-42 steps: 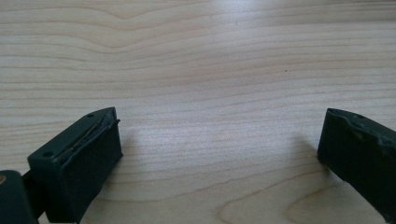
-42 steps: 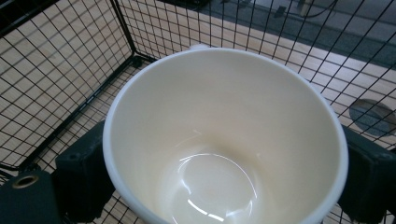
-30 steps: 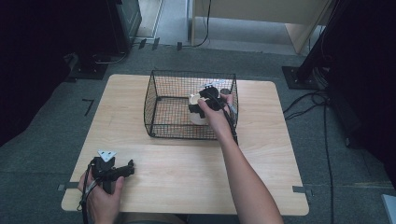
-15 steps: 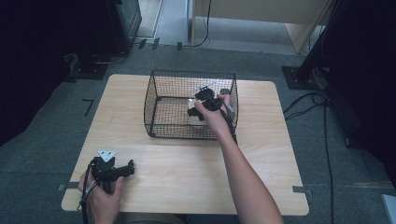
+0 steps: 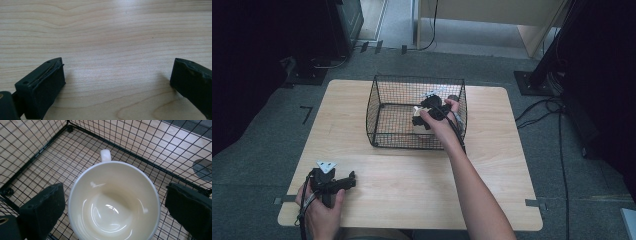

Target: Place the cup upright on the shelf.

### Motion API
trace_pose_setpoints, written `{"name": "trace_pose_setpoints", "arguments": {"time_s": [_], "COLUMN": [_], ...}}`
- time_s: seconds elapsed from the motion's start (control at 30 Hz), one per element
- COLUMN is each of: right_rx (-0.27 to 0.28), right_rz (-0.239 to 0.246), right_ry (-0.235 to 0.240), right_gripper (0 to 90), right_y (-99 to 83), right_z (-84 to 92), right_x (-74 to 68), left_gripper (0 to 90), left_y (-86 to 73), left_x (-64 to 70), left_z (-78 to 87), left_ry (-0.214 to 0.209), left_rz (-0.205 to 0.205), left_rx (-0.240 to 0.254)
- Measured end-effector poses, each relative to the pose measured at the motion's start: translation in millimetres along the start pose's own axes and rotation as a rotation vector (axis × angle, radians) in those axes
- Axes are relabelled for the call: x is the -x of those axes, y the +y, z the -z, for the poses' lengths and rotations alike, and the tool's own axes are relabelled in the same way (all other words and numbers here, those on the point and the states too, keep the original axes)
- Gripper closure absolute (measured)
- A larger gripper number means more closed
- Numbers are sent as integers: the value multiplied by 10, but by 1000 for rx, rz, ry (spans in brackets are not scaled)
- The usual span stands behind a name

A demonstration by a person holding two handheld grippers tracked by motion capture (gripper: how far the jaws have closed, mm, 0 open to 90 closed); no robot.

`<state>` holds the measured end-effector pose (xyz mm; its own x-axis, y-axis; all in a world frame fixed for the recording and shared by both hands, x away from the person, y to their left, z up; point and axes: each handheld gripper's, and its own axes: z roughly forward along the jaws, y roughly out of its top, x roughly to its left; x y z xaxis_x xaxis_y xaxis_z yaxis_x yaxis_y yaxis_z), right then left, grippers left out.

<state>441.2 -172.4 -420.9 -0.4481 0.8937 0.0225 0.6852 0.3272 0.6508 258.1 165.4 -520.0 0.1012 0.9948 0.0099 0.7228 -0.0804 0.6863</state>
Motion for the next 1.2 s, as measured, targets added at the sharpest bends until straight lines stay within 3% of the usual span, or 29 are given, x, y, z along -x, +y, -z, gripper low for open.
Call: {"name": "trace_pose_setpoints", "arguments": {"time_s": [0.33,0.57,0.77,0.97,1.2], "right_rx": [103,147,227,309,362], "right_rz": [0,5,15,8,7], "right_ry": [-7,-7,-14,9,6], "right_gripper": [21,13,12,13,12], "right_y": [-23,-72,-181,-297,-449], "right_z": [259,403,557,713,900], "right_x": [11,15,-11,-13,-5], "left_gripper": [0,0,0,0,0], "left_y": [0,0,0,0,0], "left_x": [0,0,0,0,0], "left_z": [0,0,0,0,0], "left_ry": [0,0,0,0,1], "left_rz": [0,0,0,0,-1], "left_rx": [0,0,0,0,1]}}
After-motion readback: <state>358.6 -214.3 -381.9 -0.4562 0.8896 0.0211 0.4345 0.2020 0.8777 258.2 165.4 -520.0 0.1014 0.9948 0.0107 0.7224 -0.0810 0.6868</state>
